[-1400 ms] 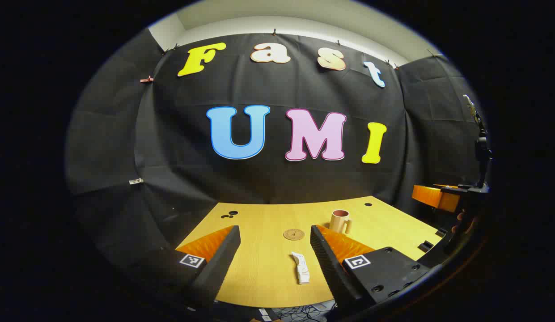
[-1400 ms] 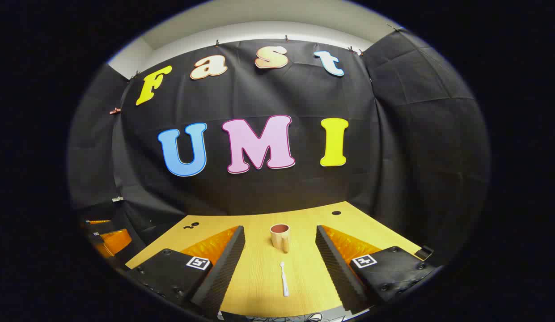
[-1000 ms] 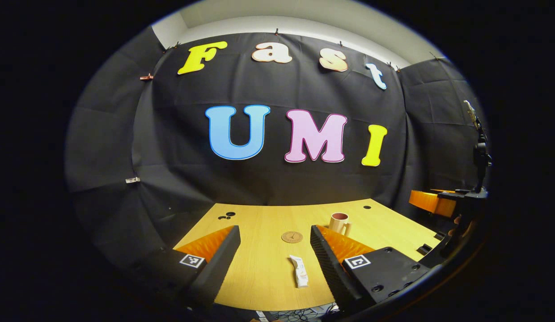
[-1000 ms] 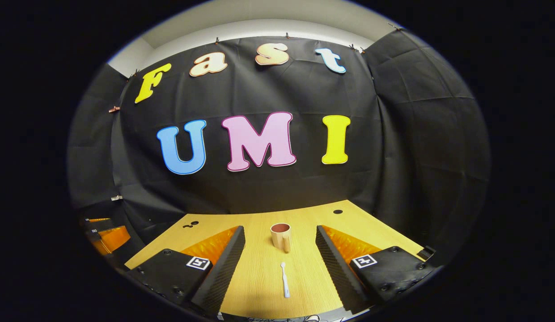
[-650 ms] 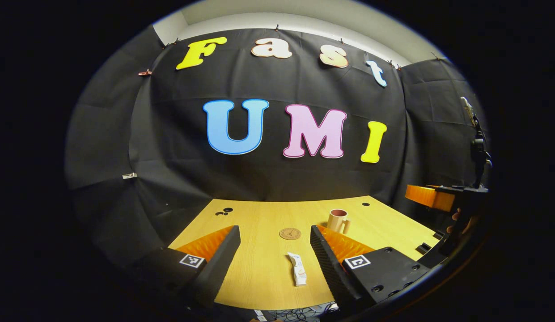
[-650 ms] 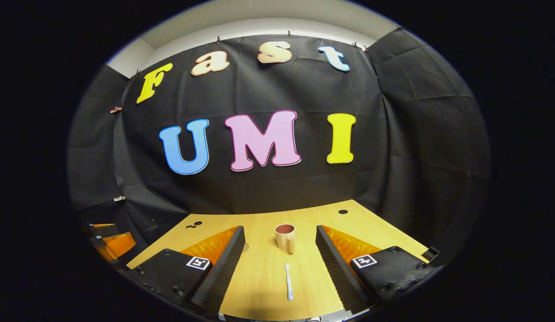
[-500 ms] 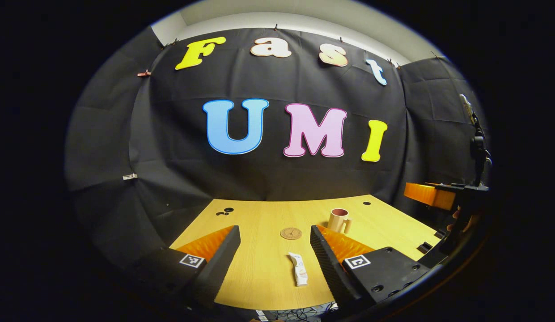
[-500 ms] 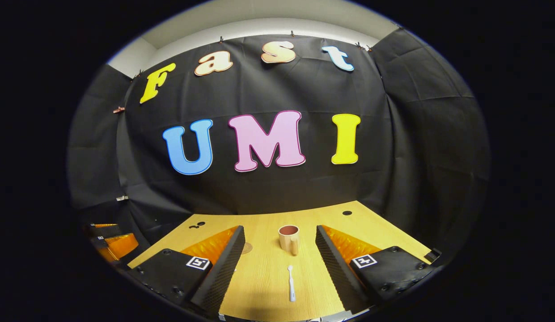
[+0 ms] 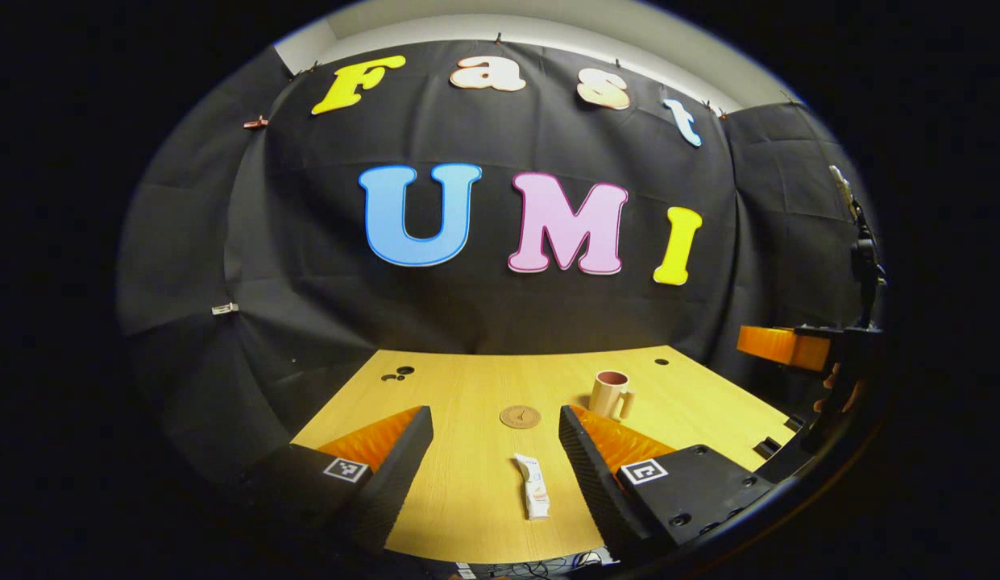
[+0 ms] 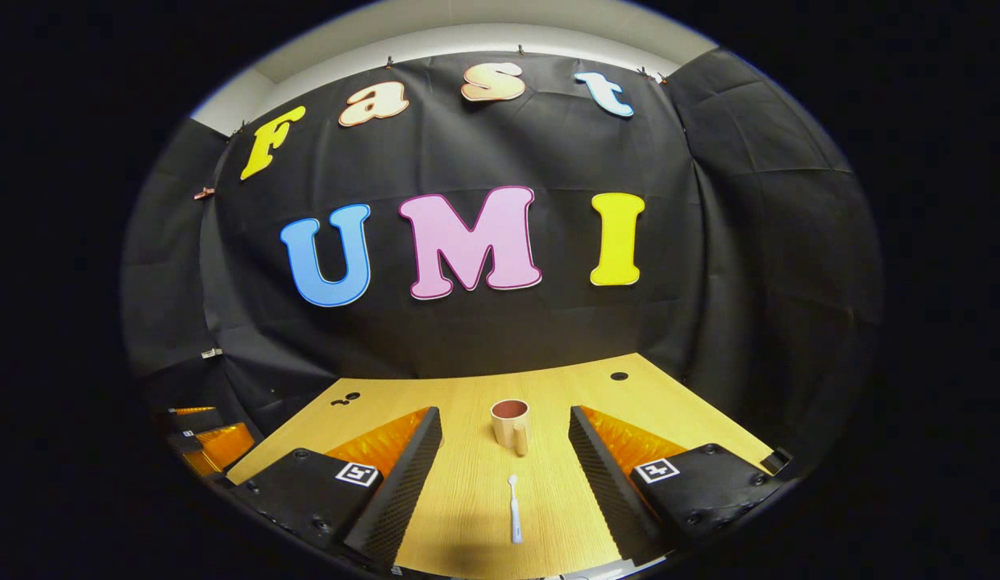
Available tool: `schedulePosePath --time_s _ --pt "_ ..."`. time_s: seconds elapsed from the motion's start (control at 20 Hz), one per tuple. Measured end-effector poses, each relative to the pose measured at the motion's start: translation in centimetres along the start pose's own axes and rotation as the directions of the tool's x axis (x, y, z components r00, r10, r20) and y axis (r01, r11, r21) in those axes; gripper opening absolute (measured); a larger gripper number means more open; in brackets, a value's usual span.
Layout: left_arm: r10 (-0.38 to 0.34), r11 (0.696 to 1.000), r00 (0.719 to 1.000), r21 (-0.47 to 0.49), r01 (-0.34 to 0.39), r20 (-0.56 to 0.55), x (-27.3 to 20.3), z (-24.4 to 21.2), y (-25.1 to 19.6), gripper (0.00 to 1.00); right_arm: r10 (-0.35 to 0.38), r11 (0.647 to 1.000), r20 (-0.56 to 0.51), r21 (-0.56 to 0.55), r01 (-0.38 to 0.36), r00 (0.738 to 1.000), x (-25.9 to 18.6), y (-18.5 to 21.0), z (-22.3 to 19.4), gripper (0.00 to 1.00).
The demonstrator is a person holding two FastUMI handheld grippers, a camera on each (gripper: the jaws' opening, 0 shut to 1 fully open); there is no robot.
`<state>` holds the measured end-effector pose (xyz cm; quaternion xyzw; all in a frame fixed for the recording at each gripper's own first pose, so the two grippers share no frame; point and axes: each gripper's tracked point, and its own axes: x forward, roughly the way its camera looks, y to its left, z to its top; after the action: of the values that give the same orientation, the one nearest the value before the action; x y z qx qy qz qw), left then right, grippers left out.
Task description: Put the toothbrush and toothpaste on the desktop into the cup, then pick up the cup and place it on the coaster on the desktop.
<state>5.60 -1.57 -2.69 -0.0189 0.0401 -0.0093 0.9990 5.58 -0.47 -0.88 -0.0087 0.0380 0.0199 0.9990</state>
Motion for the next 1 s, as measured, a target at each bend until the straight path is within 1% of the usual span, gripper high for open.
schedulePosePath --time_s 0.1,0.25,0.4,0.5,0.65,0.7,0.75,0.8,0.85,0.95,1.0 --pt "-0.012 1.000 1.000 0.007 0.013 -0.026 1.5 -1.0 -0.9 0.98 0.016 1.000 -0.019 -0.016 -0.016 1.000 1.1 -0.2 -0.4 0.98" --pt "-0.005 1.000 0.996 0.028 0.008 -0.090 4.0 -3.5 -1.6 0.98 0.043 0.999 -0.046 -0.017 -0.043 0.998 3.2 -0.9 -0.6 0.98" --pt "-0.013 1.000 0.987 0.020 0.016 -0.160 6.5 -6.3 -3.0 0.98 0.072 0.997 -0.059 -0.014 -0.073 0.996 5.6 -1.6 -0.6 0.98" --pt "-0.007 0.999 0.979 0.032 0.014 -0.203 8.2 -8.6 -3.7 0.98 0.097 0.995 -0.074 -0.010 -0.098 0.993 6.9 -2.1 -0.9 0.98" --pt "-0.016 1.000 0.962 0.007 0.018 -0.272 10.4 -11.7 -5.0 0.98 0.127 0.991 -0.106 -0.015 -0.129 0.986 8.7 -3.1 -1.9 0.98" --pt "-0.011 1.000 0.956 0.010 0.015 -0.292 11.2 -12.4 -5.4 0.94 0.133 0.991 -0.115 -0.013 -0.135 0.984 9.3 -3.6 -2.2 0.98" --pt "-0.007 1.000 0.951 0.021 0.014 -0.310 11.8 -13.2 -5.6 0.98 0.137 0.990 -0.125 -0.005 -0.139 0.983 9.9 -4.1 -2.4 0.98" --pt "-0.002 0.999 0.944 0.035 0.014 -0.331 12.5 -14.1 -5.9 0.98 0.138 0.990 -0.131 0.003 -0.139 0.982 10.5 -4.7 -2.6 0.98" --pt "0.004 0.999 0.933 0.050 0.015 -0.359 13.3 -15.2 -6.1 0.98 0.135 0.991 -0.141 0.003 -0.136 0.981 11.2 -5.4 -3.0 0.98" --pt "0.009 0.999 0.905 0.047 0.013 -0.425 14.6 -17.9 -6.6 0.98 0.141 0.990 -0.160 0.000 -0.143 0.977 12.5 -6.7 -3.7 0.98" --pt "0.024 0.999 0.892 0.046 -0.004 -0.452 15.3 -19.1 -6.5 0.98 0.146 0.989 -0.167 0.003 -0.147 0.975 13.0 -7.3 -3.9 0.98"
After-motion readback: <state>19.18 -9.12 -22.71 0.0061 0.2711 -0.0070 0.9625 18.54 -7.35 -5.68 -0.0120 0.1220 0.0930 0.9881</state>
